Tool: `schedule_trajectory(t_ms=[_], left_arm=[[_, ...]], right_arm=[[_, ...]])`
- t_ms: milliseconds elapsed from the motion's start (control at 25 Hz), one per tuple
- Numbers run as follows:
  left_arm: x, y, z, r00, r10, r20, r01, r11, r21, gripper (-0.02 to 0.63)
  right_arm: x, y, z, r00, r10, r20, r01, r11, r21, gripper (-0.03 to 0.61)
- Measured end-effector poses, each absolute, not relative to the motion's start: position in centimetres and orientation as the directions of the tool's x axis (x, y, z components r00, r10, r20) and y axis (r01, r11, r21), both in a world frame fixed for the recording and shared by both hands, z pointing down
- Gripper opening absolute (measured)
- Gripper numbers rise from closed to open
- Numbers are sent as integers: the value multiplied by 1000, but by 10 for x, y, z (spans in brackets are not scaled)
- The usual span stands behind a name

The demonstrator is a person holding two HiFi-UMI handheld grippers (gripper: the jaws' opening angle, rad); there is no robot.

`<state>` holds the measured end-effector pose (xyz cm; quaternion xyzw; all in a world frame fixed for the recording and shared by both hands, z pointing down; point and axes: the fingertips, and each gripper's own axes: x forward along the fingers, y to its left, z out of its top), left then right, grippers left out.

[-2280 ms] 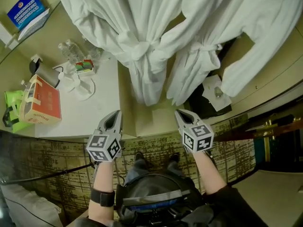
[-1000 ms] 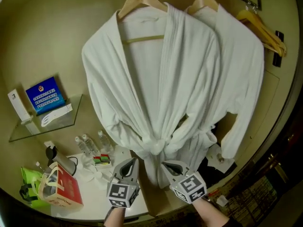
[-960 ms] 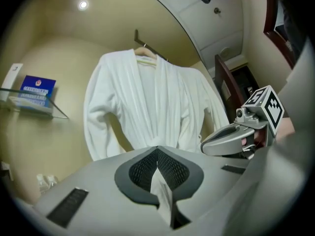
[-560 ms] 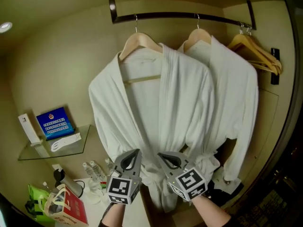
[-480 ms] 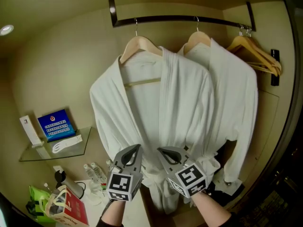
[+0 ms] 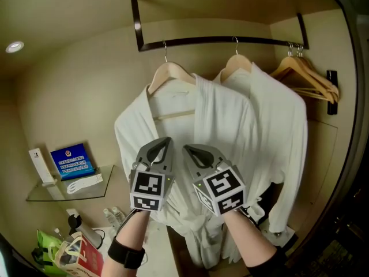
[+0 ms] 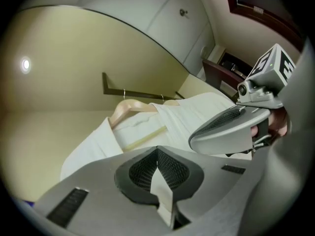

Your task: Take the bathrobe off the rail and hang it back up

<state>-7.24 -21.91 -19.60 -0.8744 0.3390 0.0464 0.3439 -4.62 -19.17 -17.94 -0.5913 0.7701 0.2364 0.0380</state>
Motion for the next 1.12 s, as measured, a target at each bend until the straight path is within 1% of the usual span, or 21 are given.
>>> schedule_trajectory(t_ms=[120, 360, 440, 480, 600, 760, 880, 1120], left_arm=[[-65, -222, -233, 752, -558, -350, -634, -470, -613, 2], [-54, -234, -284, 711, -578, -400, -656, -342, -673, 6], [-50, -243, -295, 693, -594, -409, -658, -291, -694, 35], [-48, -246, -300, 687, -599, -411, -655, -266, -707, 59], [-45, -252, -316, 665, -608, -434, -649, -183, -739, 157], [-43, -264, -339, 614, -623, -484, -640, -34, -768, 235], [-40, -272, -356, 576, -627, -525, -623, 80, -778, 238], [-32, -276, -366, 528, -626, -573, -600, 203, -774, 249]], right_arm=[[-45, -196, -204, -288, -887, -361, -926, 162, 342, 17], [-46, -195, -230, -295, -872, -391, -926, 160, 341, 17], [-46, -196, -231, -298, -870, -393, -926, 164, 339, 17], [-45, -197, -231, -300, -870, -393, -926, 167, 337, 17], [-43, -198, -231, -306, -868, -392, -925, 174, 337, 17], [-38, -201, -230, -311, -867, -390, -926, 185, 329, 17], [-33, -204, -228, -308, -868, -390, -925, 177, 337, 17], [-28, -207, -228, -318, -867, -383, -914, 173, 366, 17]])
